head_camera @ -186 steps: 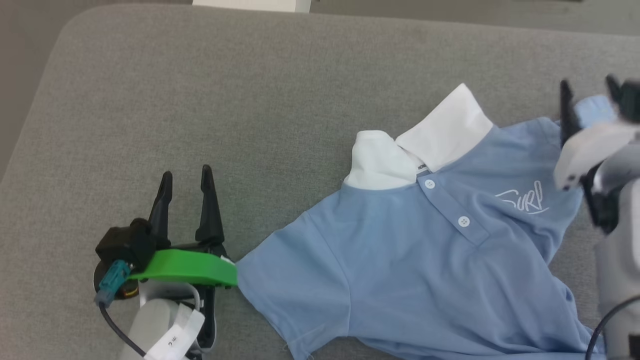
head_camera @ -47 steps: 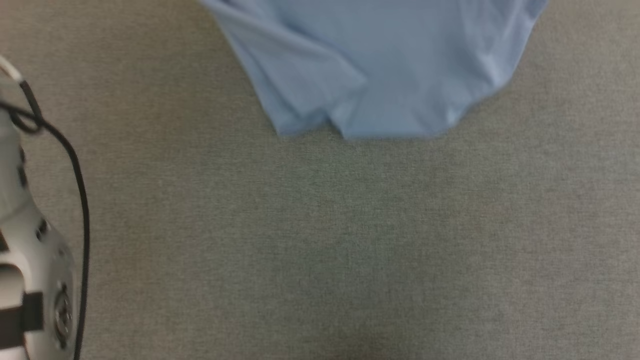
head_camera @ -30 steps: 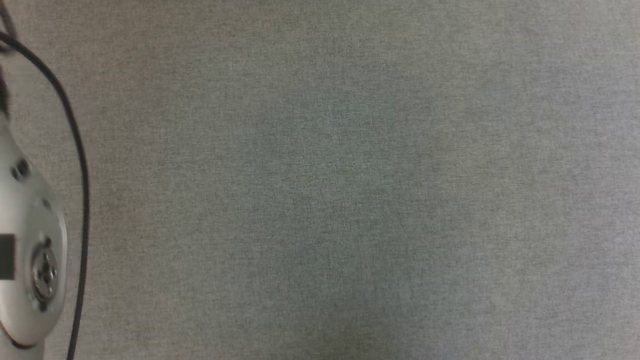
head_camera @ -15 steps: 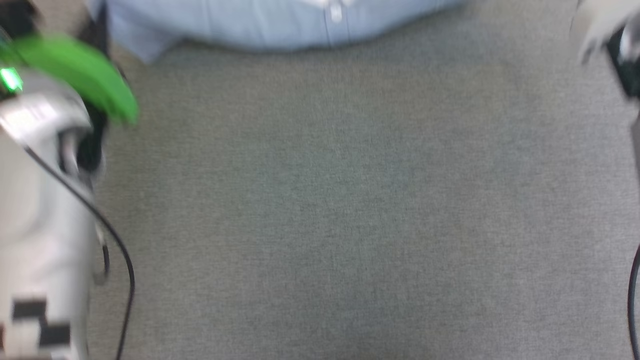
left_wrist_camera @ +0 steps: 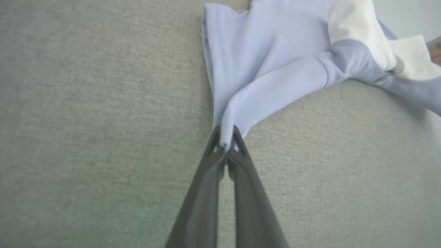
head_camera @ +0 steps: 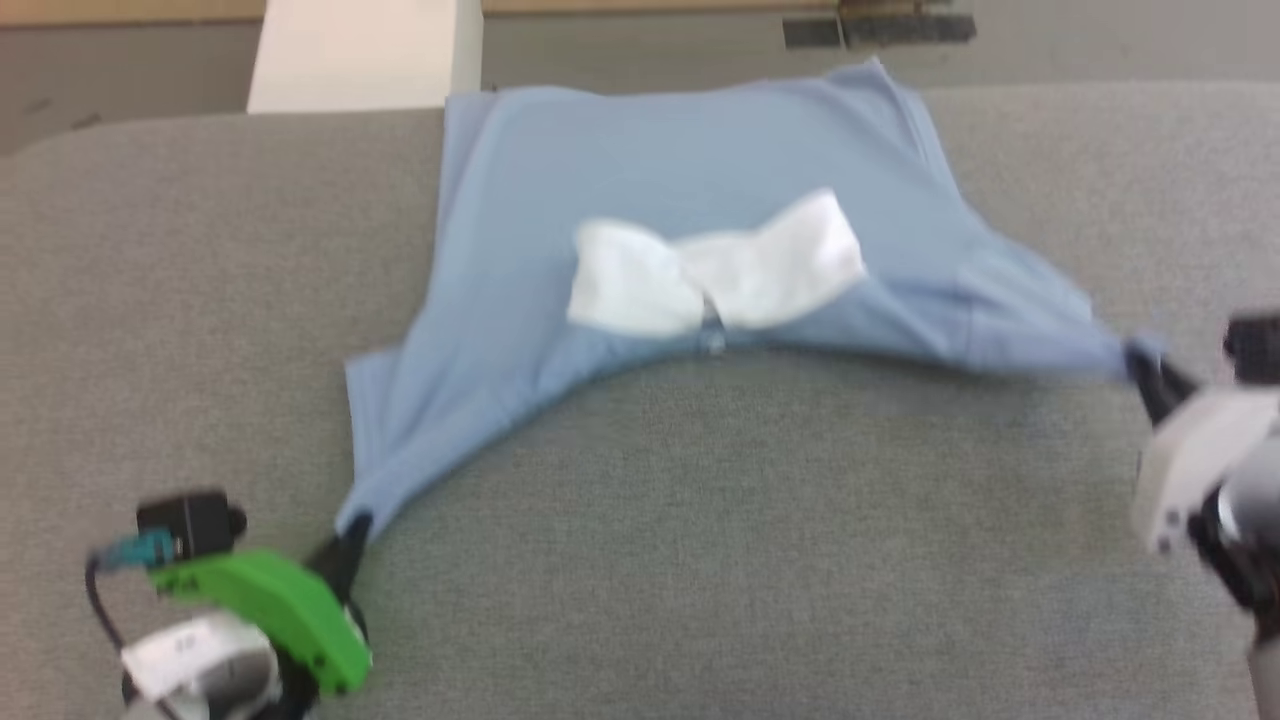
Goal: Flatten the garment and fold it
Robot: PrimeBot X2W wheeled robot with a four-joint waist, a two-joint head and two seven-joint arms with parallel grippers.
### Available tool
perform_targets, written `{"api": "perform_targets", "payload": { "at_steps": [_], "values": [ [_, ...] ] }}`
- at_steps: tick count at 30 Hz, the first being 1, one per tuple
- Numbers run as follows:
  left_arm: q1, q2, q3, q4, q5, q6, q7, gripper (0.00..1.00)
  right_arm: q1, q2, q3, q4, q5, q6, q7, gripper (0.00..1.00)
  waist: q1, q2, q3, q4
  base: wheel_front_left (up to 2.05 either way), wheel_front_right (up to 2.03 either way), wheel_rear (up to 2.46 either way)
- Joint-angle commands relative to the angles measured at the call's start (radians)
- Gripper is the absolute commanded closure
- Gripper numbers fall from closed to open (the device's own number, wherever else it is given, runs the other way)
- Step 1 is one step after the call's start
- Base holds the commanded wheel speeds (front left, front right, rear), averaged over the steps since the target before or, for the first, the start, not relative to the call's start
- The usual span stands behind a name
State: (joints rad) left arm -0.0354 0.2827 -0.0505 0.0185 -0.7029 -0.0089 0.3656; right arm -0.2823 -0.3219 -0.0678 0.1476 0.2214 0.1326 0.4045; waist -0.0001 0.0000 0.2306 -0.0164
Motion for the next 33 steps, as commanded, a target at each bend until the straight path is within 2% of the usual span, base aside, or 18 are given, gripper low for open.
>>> {"api": "perform_targets", "payload": {
  "at_steps": [1,5,9,13,18,21,25,33],
  "values": [
    [0.059,0.002,0.008,-0.026,-0.014,0.018,0.017,1.0,0.058,0.012,-0.027,-0.04,-0.005,-0.002,0.037,1.0,0.0001,0.0,-0.046,0.011,0.0,0.0,0.0],
    [0.184,0.016,0.016,-0.086,-0.021,0.048,0.059,1.0,0.187,0.055,-0.108,-0.142,-0.016,-0.002,0.144,1.0,0.0001,0.0,-0.064,0.013,0.0,0.0,0.0],
    [0.282,0.001,0.023,-0.118,-0.05,0.076,0.085,1.0,0.296,0.12,-0.181,-0.229,-0.042,-0.002,0.244,1.0,0.0001,0.0,-0.082,0.012,0.0,0.0,0.0],
    [0.356,-0.003,0.036,-0.128,-0.072,0.095,0.103,1.0,0.4,0.192,-0.253,-0.29,-0.061,-0.002,0.355,1.0,0.0001,0.0,-0.095,0.017,0.0,0.0,0.0],
    [0.416,0.0,0.038,-0.135,-0.081,0.117,0.131,1.0,0.499,0.25,-0.327,-0.33,-0.067,-0.002,0.458,1.0,0.0001,0.0,-0.11,0.02,0.0,0.0,0.0],
    [0.439,0.009,0.035,-0.131,-0.073,0.128,0.143,1.0,0.531,0.264,-0.352,-0.329,-0.07,-0.002,0.47,1.0,0.0001,0.0,-0.113,0.02,0.0,0.0,0.0],
    [0.447,0.006,0.02,-0.126,-0.072,0.133,0.157,1.0,0.544,0.27,-0.352,-0.268,-0.056,-0.002,0.439,1.0,0.0001,0.0,-0.11,0.017,0.0,0.0,0.0],
    [0.411,-0.001,0.002,-0.103,-0.073,0.107,0.139,1.0,0.501,0.271,-0.299,-0.108,0.0,-0.002,0.345,1.0,0.0001,0.0,-0.101,0.016,0.0,0.0,0.0]
  ]
}}
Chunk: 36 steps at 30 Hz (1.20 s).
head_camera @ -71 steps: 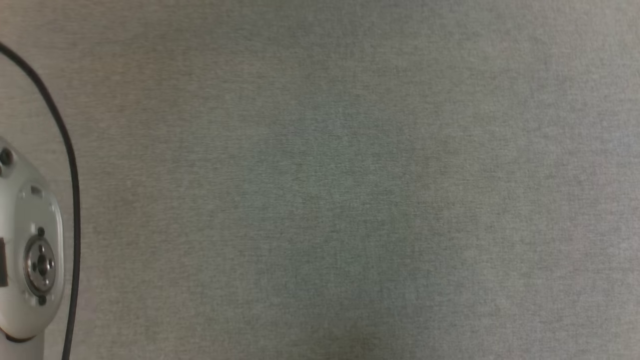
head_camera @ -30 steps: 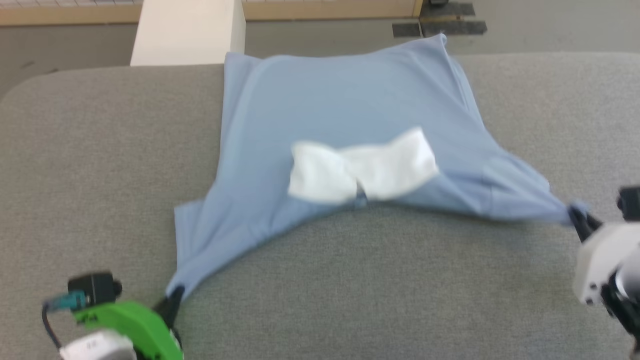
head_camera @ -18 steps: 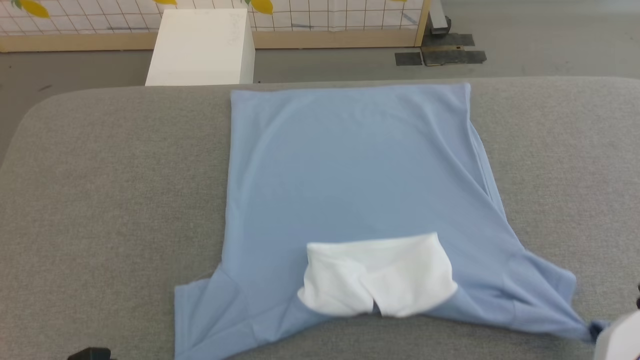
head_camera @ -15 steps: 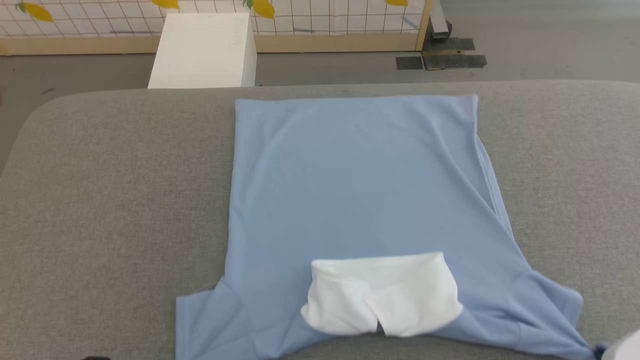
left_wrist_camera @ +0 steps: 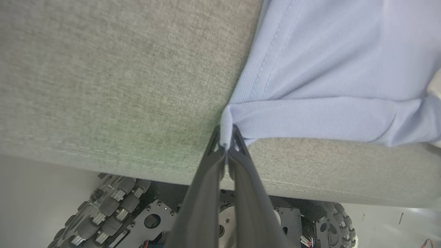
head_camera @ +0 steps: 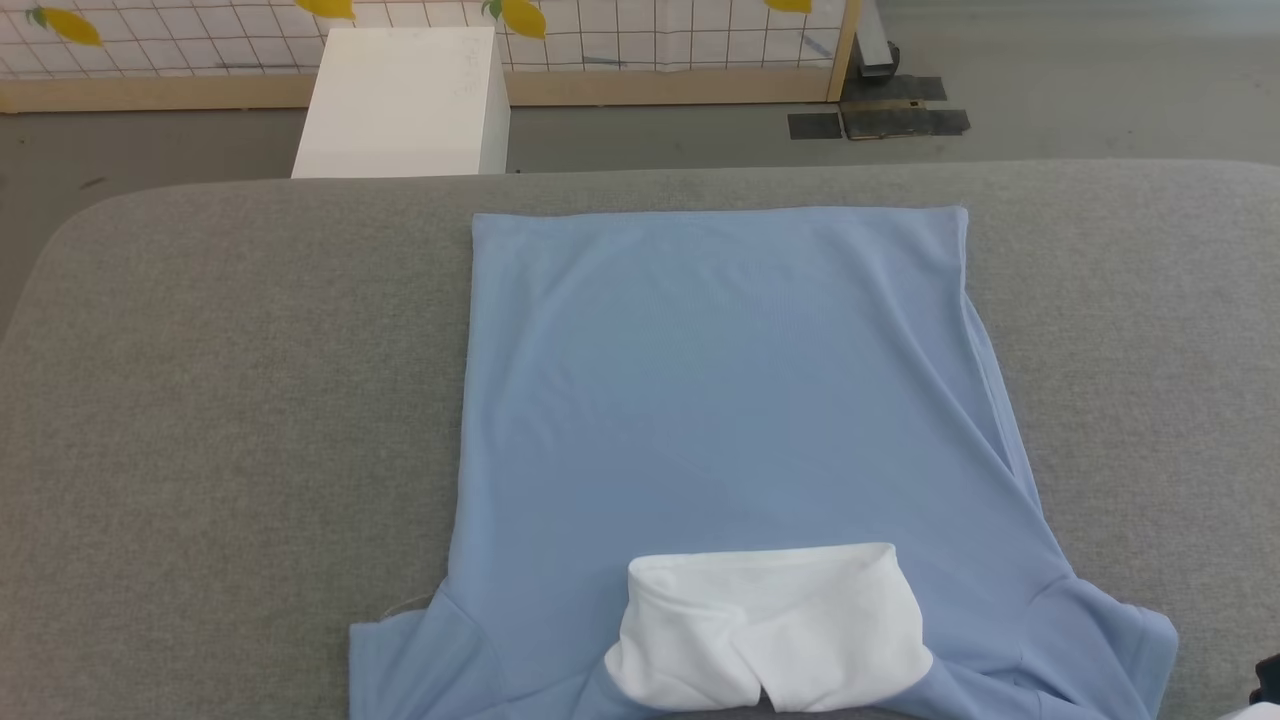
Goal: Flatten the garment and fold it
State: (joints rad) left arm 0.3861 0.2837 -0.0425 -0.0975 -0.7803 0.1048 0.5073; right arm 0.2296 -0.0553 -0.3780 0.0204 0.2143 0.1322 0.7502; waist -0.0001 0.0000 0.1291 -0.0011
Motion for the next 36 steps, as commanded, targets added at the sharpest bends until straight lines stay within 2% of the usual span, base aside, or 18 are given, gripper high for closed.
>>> {"api": "perform_targets", "payload": {
  "at_steps": [1,6,8,9,10,16,20,24,28,32,36],
  "values": [
    [-0.016,-0.002,-0.007,0.014,0.006,-0.01,-0.007,1.0,-0.017,0.005,0.017,0.034,0.012,-0.002,-0.009,1.0,0.0001,0.0,0.001,0.002,0.0,0.0,0.0],
    [-0.031,0.0,-0.011,0.01,0.009,-0.022,-0.021,1.0,-0.034,0.005,0.026,0.062,0.024,-0.002,-0.02,1.0,0.0001,0.0,0.002,0.01,0.0,0.0,0.0],
    [-0.033,0.003,-0.012,0.007,0.011,-0.025,-0.024,1.0,-0.035,0.005,0.023,0.052,0.026,-0.002,-0.017,0.55,0.0001,0.0,0.001,0.014,0.0,0.0,0.0],
    [-0.033,0.005,-0.013,0.005,0.015,-0.025,-0.027,1.0,-0.036,0.005,0.019,0.037,0.025,-0.002,-0.02,0.09,0.0001,0.0,0.0,0.017,0.0,0.0,0.0],
    [-0.034,0.009,-0.016,0.004,0.022,-0.026,-0.028,1.0,-0.037,0.005,0.016,0.022,0.023,-0.002,-0.024,0.0,0.0001,0.0,0.0,0.019,0.0,0.0,0.0],
    [-0.047,0.017,-0.03,-0.008,0.037,-0.03,-0.03,1.0,-0.1,0.005,0.002,-0.091,0.021,-0.002,-0.126,0.0,0.0001,0.0,0.007,0.033,0.0,0.0,0.0],
    [-0.07,0.024,-0.043,-0.011,0.05,-0.035,-0.029,1.0,-0.213,-0.029,0.029,-0.104,0.008,-0.002,-0.305,0.0,0.0001,0.0,0.027,0.046,0.0,0.0,0.0],
    [-0.103,0.024,-0.059,-0.012,0.059,-0.044,-0.03,1.0,-0.37,-0.066,0.057,-0.006,0.013,-0.002,-0.486,0.0,0.0001,0.0,0.06,0.068,0.0,0.0,0.0],
    [-0.131,0.019,-0.072,-0.015,0.064,-0.054,-0.037,1.0,-0.524,-0.109,0.089,0.113,0.019,-0.002,-0.606,0.0,0.0001,0.0,0.098,0.094,0.0,0.0,0.0],
    [-0.157,0.013,-0.084,-0.015,0.067,-0.062,-0.045,1.0,-0.667,-0.162,0.116,0.244,0.015,-0.002,-0.644,0.0,0.0001,0.0,0.141,0.127,0.0,0.0,0.0],
    [-0.181,0.01,-0.092,-0.015,0.071,-0.069,-0.053,1.0,-0.8,-0.208,0.139,0.357,0.004,-0.002,-0.617,0.0,0.0001,0.0,0.192,0.154,0.0,0.0,0.0]
  ]
}}
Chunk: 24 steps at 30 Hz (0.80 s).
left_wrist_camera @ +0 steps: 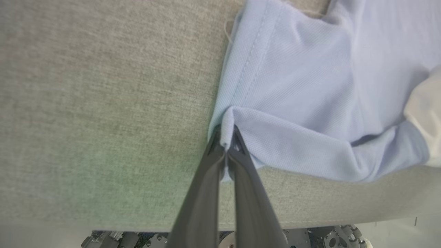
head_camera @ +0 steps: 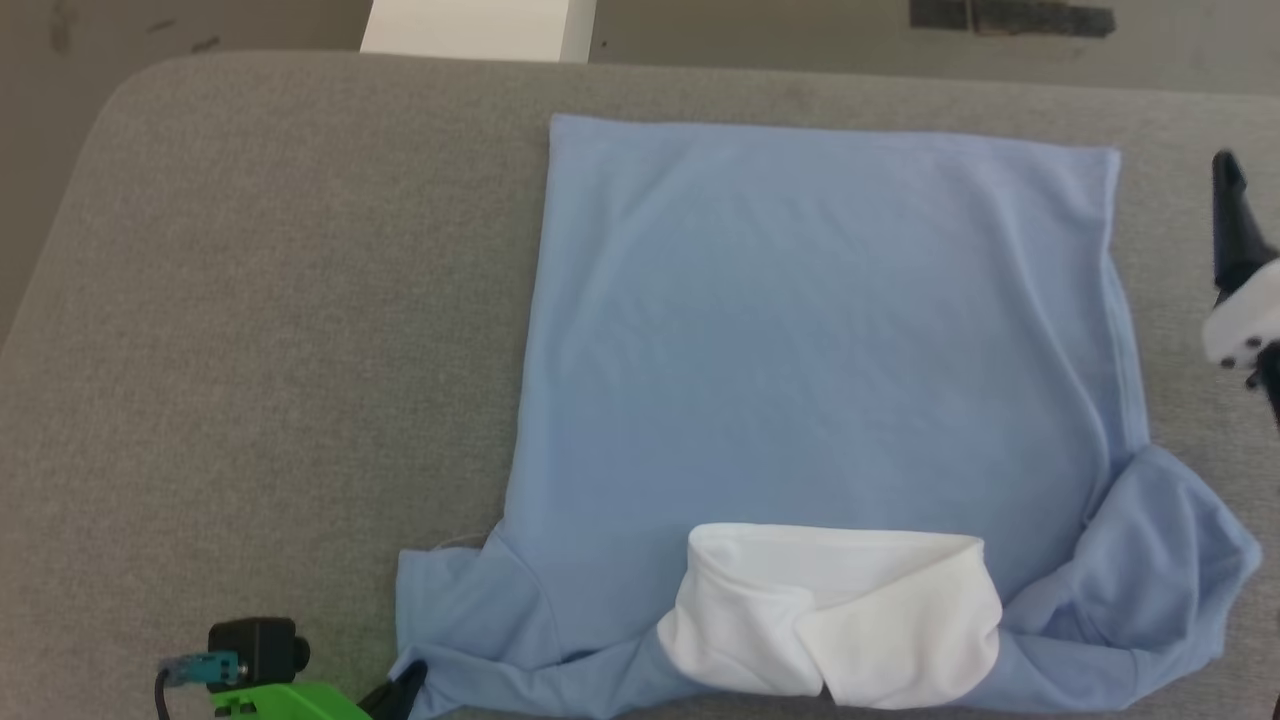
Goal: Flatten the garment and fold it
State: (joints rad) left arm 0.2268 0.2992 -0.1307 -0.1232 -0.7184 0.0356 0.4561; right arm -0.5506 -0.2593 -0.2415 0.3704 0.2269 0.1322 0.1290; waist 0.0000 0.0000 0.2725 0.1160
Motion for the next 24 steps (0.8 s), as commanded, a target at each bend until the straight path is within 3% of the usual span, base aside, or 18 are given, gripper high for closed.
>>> {"api": "perform_targets", "payload": {
  "at_steps": [1,10,21,22,23,24],
  "values": [
    [-0.028,-0.006,-0.005,0.01,0.01,-0.001,-0.004,1.0,-0.048,-0.012,0.004,0.031,-0.012,-0.002,0.015,0.0,0.0,0.0,0.062,0.043,0.0,0.0,0.0],
    [-0.103,-0.024,-0.029,0.009,0.018,-0.019,-0.026,1.0,-0.32,-0.057,-0.034,0.24,-0.102,-0.002,0.233,0.0,0.0,0.0,0.205,0.104,0.0,0.0,0.0],
    [-0.149,-0.044,-0.046,0.031,0.02,-0.036,-0.058,1.0,-0.459,-0.052,-0.144,0.298,-0.299,-0.002,0.619,0.0,0.0,0.0,0.29,0.151,0.0,0.0,0.0],
    [-0.15,-0.045,-0.048,0.033,0.02,-0.037,-0.061,1.0,-0.46,-0.046,-0.153,0.291,-0.314,-0.002,0.655,0.22,0.0,0.0,0.29,0.152,0.0,0.0,0.0],
    [-0.15,-0.045,-0.049,0.035,0.02,-0.037,-0.062,1.0,-0.46,-0.042,-0.158,0.284,-0.324,-0.002,0.68,0.57,0.0,0.0,0.29,0.153,0.0,0.0,0.0],
    [-0.151,-0.047,-0.05,0.037,0.02,-0.037,-0.064,1.0,-0.456,-0.038,-0.157,0.272,-0.335,-0.002,0.706,0.76,0.0,0.0,0.288,0.154,0.0,0.0,0.0]
  ]
}}
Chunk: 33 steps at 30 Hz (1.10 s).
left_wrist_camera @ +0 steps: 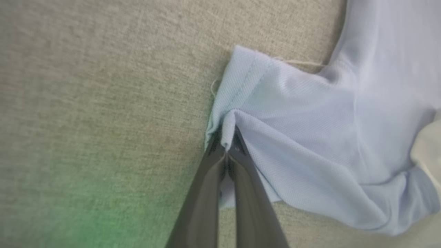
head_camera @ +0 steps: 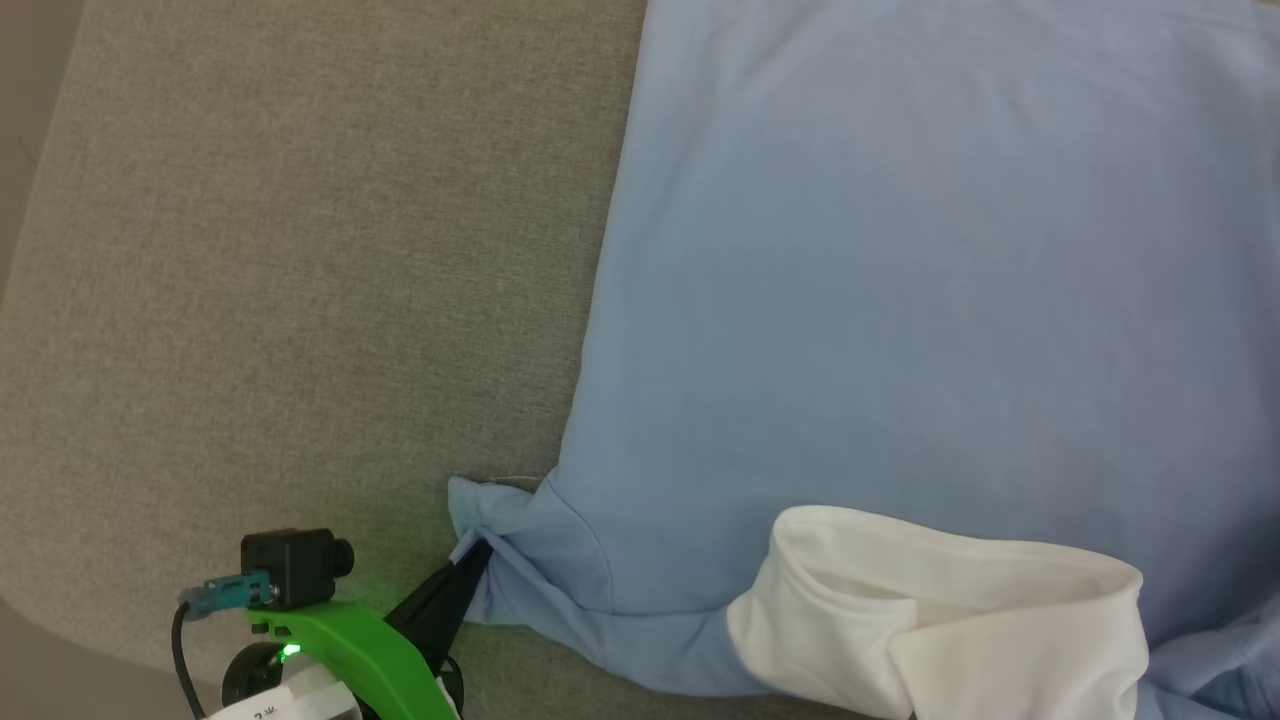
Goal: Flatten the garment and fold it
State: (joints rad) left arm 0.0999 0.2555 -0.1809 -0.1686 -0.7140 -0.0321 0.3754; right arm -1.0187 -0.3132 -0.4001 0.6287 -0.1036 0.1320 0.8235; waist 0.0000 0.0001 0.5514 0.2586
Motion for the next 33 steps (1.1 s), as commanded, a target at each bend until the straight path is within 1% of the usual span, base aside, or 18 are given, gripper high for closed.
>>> {"api": "perform_targets", "payload": {
  "at_steps": [1,3,5,8,13,15,17,19,22,24,26,29,33],
  "values": [
    [-0.024,-0.004,0.0,0.084,0.015,0.031,0.015,1.0,0.018,0.019,0.004,0.002,-0.009,-0.001,0.027,1.0,0.0,-0.0001,0.006,0.011,0.0,0.0,0.0],
    [-0.022,-0.005,0.001,0.087,0.014,0.032,0.012,1.0,0.037,0.023,0.012,-0.033,-0.013,-0.001,0.034,1.0,0.0,-0.0001,-0.005,0.007,0.0,0.0,0.0],
    [-0.016,-0.004,0.004,0.089,0.014,0.035,0.008,1.0,0.065,0.029,0.025,-0.082,-0.001,-0.001,-0.013,1.0,0.0,-0.0001,-0.019,0.0,0.0,0.0,0.0],
    [-0.01,0.0,0.007,0.091,0.014,0.038,0.004,1.0,0.129,0.029,0.061,-0.149,0.026,-0.001,-0.148,1.0,0.0,-0.0001,-0.052,-0.016,0.0,0.0,0.0],
    [0.012,0.011,0.016,0.086,0.017,0.047,0.0,1.0,0.302,0.018,0.101,-0.243,0.082,-0.001,-0.478,1.0,0.0,-0.0001,-0.137,-0.061,0.0,0.0,0.0],
    [0.027,0.018,0.021,0.081,0.019,0.053,-0.001,1.0,0.375,0.026,0.096,-0.26,0.105,-0.001,-0.566,1.0,0.0,-0.0001,-0.178,-0.084,0.0,0.0,0.0],
    [0.046,0.025,0.026,0.074,0.022,0.062,0.001,1.0,0.447,0.032,0.092,-0.275,0.115,-0.001,-0.626,1.0,0.0,-0.0001,-0.221,-0.11,0.0,0.0,0.0],
    [0.063,0.032,0.028,0.063,0.024,0.07,0.008,1.0,0.516,0.042,0.072,-0.299,0.127,-0.001,-0.663,1.0,0.0,-0.0001,-0.258,-0.131,0.0,0.0,0.0],
    [0.083,0.041,0.029,0.048,0.027,0.081,0.019,1.0,0.627,0.058,0.039,-0.341,0.131,-0.001,-0.664,1.0,0.0,-0.0001,-0.313,-0.159,0.0,0.0,0.0],
    [0.1,0.045,0.031,0.035,0.026,0.089,0.026,1.0,0.71,0.077,0.009,-0.379,0.132,-0.001,-0.625,1.0,0.0,-0.0001,-0.344,-0.18,0.0,0.0,0.0],
    [0.118,0.049,0.035,0.02,0.024,0.097,0.032,1.0,0.786,0.096,-0.022,-0.422,0.13,-0.001,-0.568,1.0,0.0,-0.0001,-0.367,-0.201,0.0,0.0,0.0],
    [0.142,0.055,0.04,-0.001,0.022,0.109,0.042,1.0,0.891,0.134,-0.069,-0.492,0.14,-0.001,-0.452,1.0,0.0,-0.0001,-0.386,-0.229,0.0,0.0,0.0],
    [0.158,0.063,0.045,-0.022,0.022,0.118,0.049,1.0,0.991,0.183,-0.118,-0.556,0.153,-0.001,-0.302,1.0,0.0,-0.0001,-0.392,-0.256,0.0,0.0,0.0]
  ]
}}
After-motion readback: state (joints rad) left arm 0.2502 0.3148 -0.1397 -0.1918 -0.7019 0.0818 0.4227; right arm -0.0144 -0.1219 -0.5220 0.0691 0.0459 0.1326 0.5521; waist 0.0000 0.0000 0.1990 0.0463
